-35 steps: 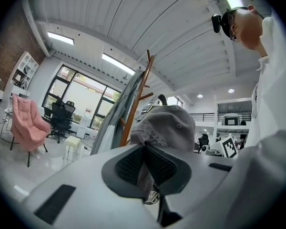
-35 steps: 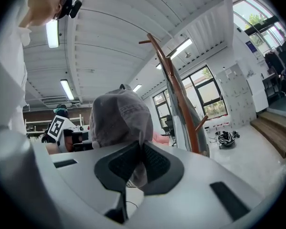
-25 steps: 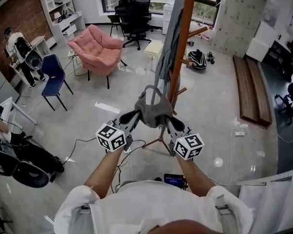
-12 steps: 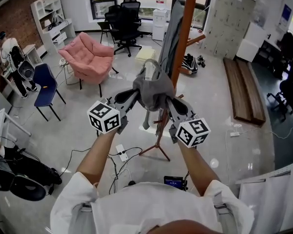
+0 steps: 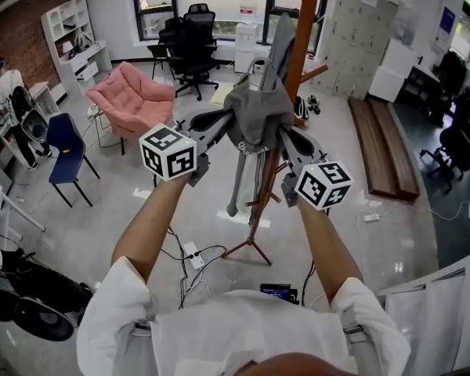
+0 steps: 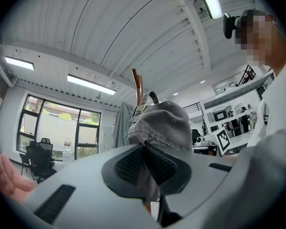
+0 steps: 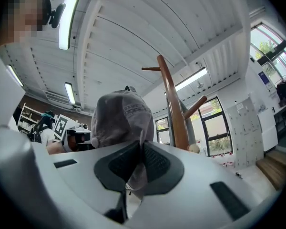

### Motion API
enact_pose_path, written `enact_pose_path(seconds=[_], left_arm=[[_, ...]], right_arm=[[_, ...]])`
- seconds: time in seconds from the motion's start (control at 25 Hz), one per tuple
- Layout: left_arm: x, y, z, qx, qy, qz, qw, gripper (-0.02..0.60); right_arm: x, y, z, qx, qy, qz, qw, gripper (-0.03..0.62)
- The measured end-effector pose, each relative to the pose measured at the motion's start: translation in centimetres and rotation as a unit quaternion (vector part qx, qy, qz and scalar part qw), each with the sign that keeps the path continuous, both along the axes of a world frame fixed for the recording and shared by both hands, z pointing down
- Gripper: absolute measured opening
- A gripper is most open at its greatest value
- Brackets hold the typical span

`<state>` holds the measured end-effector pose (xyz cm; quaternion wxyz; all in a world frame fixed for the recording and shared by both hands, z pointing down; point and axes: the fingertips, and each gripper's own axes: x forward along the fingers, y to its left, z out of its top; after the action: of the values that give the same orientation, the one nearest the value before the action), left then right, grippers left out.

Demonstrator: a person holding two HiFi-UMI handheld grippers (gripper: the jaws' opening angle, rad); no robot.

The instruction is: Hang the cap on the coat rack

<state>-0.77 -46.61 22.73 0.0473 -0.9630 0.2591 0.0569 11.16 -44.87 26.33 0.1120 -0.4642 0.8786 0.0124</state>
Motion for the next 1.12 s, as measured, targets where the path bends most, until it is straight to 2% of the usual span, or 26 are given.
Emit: enact_pose_path(seconds=[0.32, 0.6, 0.84, 0.96, 1.12], left_arm=[[0.0, -1.5, -5.4, 0.028, 0.015, 0.021, 0.9993, 0.027], [0.7, -2.2, -10.4, 0.061, 0.021, 0.023, 0.9977, 0.026], [0.6, -3.1, -13.9, 0.079, 0.017, -0.008, 0.9967, 0.026], [0.6, -3.8, -15.1, 0.081, 0.013, -0.018, 0.9965, 0.026], [0.5, -5.3, -16.4, 0.083, 0.003, -0.03, 0.9961, 0.026]], right_arm=[[0.0, -1.0, -5.7, 0.039, -0.001, -0.001, 0.999, 0.034], [0.5, -2.0, -10.3, 0.083, 0.031, 0.026, 0.996, 0.034], [0.7, -2.9, -14.1, 0.083, 0.018, 0.034, 0.996, 0.034], [0.6, -3.3, -15.2, 0.073, -0.001, 0.026, 0.997, 0.034], [0.4, -3.7, -16.1, 0.075, -0.001, 0.026, 0.997, 0.034]])
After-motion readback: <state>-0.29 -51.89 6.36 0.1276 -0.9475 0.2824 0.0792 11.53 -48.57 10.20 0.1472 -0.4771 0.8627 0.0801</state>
